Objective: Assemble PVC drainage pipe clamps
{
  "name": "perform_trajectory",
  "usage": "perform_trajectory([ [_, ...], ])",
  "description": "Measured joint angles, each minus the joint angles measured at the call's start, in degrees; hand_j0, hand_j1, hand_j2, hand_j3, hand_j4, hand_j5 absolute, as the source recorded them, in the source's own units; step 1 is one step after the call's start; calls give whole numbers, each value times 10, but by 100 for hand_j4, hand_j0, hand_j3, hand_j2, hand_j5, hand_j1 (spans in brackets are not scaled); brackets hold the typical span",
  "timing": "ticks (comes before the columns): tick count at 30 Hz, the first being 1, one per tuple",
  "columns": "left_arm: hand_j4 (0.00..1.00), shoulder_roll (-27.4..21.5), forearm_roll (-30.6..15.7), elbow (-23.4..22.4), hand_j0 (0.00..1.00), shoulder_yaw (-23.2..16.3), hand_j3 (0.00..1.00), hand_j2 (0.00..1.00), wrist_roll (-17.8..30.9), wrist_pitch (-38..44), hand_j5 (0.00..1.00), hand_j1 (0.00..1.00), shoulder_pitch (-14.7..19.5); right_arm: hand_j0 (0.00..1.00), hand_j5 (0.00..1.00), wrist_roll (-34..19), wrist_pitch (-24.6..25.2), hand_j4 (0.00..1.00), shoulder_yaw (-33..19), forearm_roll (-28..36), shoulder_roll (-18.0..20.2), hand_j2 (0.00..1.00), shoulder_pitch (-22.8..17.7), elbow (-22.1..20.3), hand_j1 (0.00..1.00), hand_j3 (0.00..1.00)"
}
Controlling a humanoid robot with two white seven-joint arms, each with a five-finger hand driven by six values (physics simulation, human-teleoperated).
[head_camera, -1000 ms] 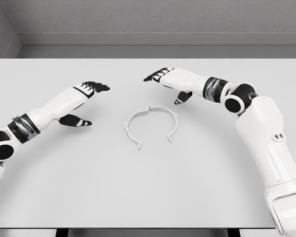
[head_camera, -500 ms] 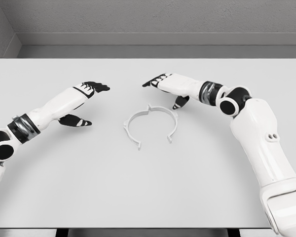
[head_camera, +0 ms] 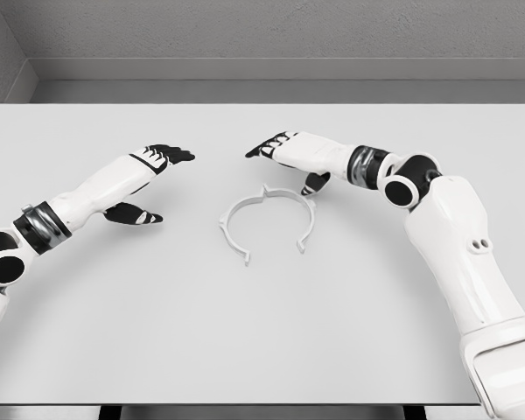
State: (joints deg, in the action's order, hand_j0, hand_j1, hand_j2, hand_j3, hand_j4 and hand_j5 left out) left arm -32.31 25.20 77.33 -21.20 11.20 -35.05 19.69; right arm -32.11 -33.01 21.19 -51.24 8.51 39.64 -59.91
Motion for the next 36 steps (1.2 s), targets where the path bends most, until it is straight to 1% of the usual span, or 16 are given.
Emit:
perform_trajectory([
  [4,100,0,0,0,100,0,100,100,0,0,100,100,0,100,100,0,0,100,4,0,0,100,-3,-2,100,100],
  [9,100,0,0,0,100,0,100,100,0,0,100,100,0,100,100,0,0,100,10,0,1,100,-8,-17,100,100],
  [24,100,0,1,-1,100,0,100,100,0,0,100,100,1,100,100,-1,2,100,12,0,-1,100,-15,-29,100,100],
  [36,100,0,1,-1,100,0,100,100,0,0,100,100,1,100,100,-7,15,100,19,3,-1,100,-19,-51,100,100],
])
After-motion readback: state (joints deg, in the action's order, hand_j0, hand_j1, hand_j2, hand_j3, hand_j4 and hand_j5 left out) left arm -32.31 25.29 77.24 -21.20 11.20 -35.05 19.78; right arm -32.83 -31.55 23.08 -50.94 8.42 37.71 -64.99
